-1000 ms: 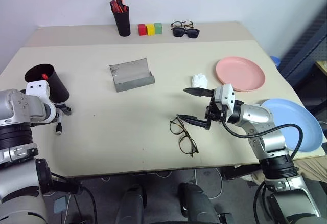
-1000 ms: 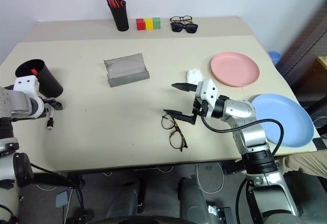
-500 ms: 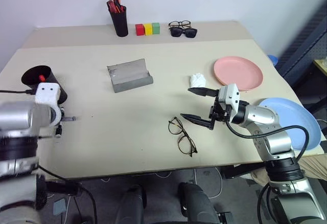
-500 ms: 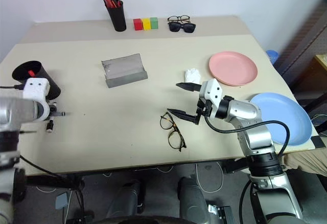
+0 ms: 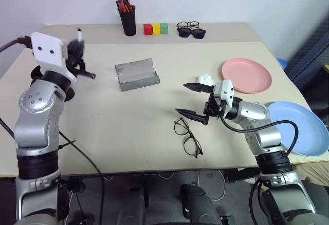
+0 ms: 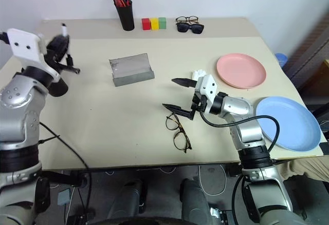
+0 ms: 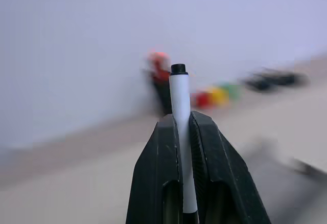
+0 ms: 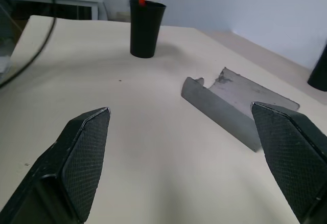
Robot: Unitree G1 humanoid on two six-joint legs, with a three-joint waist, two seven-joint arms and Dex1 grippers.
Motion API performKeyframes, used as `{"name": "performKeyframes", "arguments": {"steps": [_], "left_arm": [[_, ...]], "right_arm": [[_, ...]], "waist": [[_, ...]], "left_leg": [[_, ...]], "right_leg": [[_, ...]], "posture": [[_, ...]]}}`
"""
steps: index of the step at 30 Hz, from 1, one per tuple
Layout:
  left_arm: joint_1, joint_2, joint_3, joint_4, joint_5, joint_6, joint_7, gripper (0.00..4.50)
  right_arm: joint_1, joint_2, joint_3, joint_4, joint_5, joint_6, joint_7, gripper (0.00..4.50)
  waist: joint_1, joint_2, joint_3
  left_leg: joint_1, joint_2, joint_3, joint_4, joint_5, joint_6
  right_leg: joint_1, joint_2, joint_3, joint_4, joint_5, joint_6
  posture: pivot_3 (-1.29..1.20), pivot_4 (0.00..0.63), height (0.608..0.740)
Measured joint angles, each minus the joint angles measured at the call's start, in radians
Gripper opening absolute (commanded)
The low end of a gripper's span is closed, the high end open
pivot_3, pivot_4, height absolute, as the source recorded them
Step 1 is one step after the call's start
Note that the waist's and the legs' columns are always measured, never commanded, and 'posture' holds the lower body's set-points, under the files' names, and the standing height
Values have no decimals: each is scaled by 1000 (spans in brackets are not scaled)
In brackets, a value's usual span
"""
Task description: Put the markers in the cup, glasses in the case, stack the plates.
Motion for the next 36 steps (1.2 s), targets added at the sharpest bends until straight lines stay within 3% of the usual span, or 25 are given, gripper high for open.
{"name": "performKeyframes", "arguments": {"steps": [8, 23, 24, 25, 29, 33, 36], "left_arm": [[-133, 7, 11, 397, 160, -297, 231, 12], [-124, 47, 23, 621, 181, -425, 300, 12], [-119, 44, 22, 630, 180, -428, 299, 763], [-113, 41, 22, 635, 179, -429, 299, 1043], [-100, 23, 21, 635, 165, -435, 280, 3034], [-68, -34, 22, 543, 87, -412, 203, 3034], [-57, -59, 12, 397, 8, -292, 125, 3034]], "right_arm": [[-15, 12, 2, -1, -4, 0, -9, 4500], [-9, 9, 1, -8, -6, 1, -21, 4500], [-9, 9, 1, -8, -6, 1, -21, 4500], [-8, 7, 1, -8, -6, 1, -21, 4500], [-6, -1, 1, -8, -6, 1, -21, 4500], [9, -11, -3, -11, -5, 2, -23, 4500], [21, -20, -6, -19, -5, 5, -28, 4500]], "waist": [[3, 0, 0], [3, 0, 0], [3, 0, 0], [3, 0, 0], [4, 0, 0], [5, -1, 0], [3, -1, 0]], "left_leg": [[0, 0, 0, 1, 0, 0], [0, 0, 0, 1, 0, 0], [0, 0, 0, 0, 0, 0], [0, 0, 0, 0, 0, 0], [0, 0, 0, 1, 0, 0], [0, 0, 0, 1, 0, 0], [0, 0, 0, 1, 0, 0]], "right_leg": [[0, 0, 0, 1, 0, 2], [0, 0, 0, 1, 1, 2], [0, 0, 0, 2, 1, 2], [0, 0, 0, 2, 1, 2], [0, 0, 0, 2, 1, 2], [0, 0, 0, 1, 1, 2], [0, 0, 0, 2, 1, 2]], "posture": [[0, 150, 740], [0, 150, 740], [0, 150, 740], [0, 150, 740], [0, 150, 740], [0, 150, 740], [0, 150, 740]]}}
